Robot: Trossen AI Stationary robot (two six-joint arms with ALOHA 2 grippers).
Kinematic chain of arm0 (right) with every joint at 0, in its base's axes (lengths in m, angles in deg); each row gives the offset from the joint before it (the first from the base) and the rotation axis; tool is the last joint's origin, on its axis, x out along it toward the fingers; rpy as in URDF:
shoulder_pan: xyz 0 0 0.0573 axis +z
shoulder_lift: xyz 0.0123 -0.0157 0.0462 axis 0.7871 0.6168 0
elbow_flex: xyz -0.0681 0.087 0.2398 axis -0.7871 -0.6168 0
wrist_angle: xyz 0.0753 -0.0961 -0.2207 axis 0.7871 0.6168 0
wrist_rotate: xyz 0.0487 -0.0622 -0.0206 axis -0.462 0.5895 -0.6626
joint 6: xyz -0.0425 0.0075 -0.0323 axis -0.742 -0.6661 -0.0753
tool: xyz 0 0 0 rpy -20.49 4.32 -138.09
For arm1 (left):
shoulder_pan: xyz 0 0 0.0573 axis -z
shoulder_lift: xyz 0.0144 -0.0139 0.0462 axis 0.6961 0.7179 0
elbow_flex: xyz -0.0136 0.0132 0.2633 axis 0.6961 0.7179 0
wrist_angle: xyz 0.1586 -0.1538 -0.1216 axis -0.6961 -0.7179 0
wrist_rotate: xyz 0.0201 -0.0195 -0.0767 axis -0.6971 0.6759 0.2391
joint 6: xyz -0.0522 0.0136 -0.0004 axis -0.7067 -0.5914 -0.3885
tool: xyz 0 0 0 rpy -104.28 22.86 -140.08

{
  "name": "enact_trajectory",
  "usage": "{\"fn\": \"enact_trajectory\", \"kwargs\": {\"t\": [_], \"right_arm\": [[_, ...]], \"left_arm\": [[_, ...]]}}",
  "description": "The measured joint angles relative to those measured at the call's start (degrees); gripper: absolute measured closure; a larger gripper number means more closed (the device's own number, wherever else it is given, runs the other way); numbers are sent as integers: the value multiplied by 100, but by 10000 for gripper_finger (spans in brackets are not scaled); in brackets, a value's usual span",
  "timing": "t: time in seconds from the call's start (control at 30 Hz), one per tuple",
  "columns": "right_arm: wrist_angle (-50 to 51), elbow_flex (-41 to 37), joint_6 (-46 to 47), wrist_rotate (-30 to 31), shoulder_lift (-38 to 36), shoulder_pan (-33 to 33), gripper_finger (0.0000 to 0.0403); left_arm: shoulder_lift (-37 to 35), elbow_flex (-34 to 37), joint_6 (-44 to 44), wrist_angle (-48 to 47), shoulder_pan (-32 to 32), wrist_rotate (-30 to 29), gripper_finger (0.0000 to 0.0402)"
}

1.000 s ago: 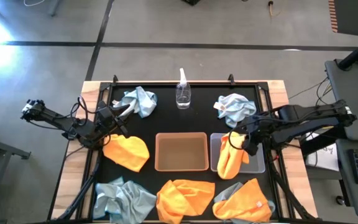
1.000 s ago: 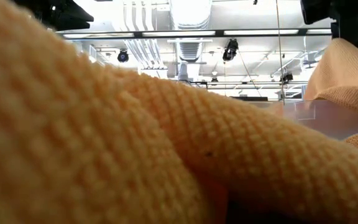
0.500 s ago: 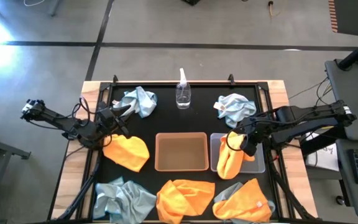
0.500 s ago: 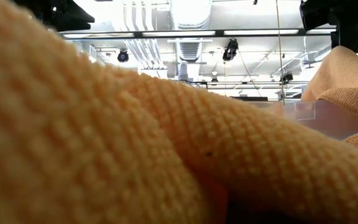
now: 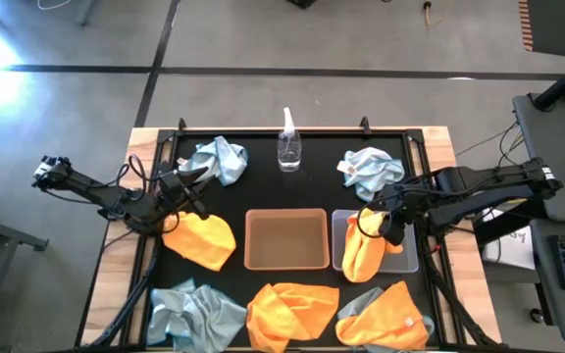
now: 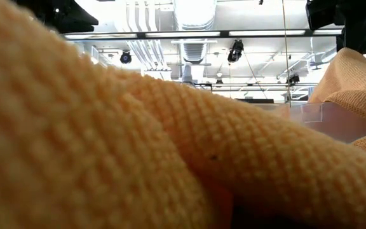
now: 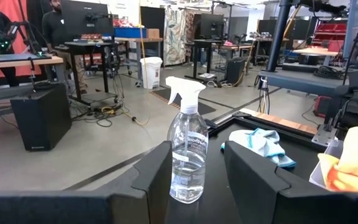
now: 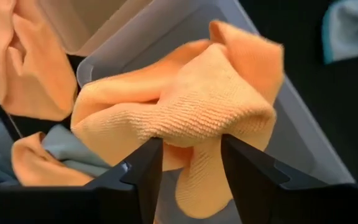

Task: Sort microfiber towel by color & place in baskets
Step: Put the orange towel into the transparent bin, then put the blue towel into the orange bin

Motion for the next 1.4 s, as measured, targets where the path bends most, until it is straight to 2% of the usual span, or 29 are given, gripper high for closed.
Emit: {"fn": "enact_trajectory", "kwargs": {"t": [0.17, 0.27, 0.37, 0.6, 0.67, 0.87, 1.17, 1.23, 1.4], "right_arm": [[-42, 472, -195, 17, 0, 0, 245], [-55, 848, -394, 258, 0, 0, 247], [45, 1133, -519, 833, 0, -2, 247], [748, 1383, -708, 2624, 66, -31, 247], [866, 1380, -786, 2821, 81, -136, 247], [782, 1369, -1266, 2902, 203, -774, 250], [699, 1371, -2588, 2863, 824, -2479, 252], [642, 1371, -2842, 2653, 1009, -2844, 252], [139, 1371, -3386, 1559, 1488, -3514, 252]], "left_arm": [[-2, 0, -38, 0, 1, 0, 269], [0, 0, -80, 0, 0, 0, 269], [0, 0, -81, 0, 0, 0, 269], [-4, 0, -81, 0, 1, 0, 269], [-4, -1, -81, 2, 0, 0, 269], [-4, 0, -77, 0, 1, 0, 269], [-4, 0, 4, 0, 0, -1, 269], [-4, 0, 4, 0, -1, -2, 269], [-4, -1, 26, -2, 1, -2, 269]]}}
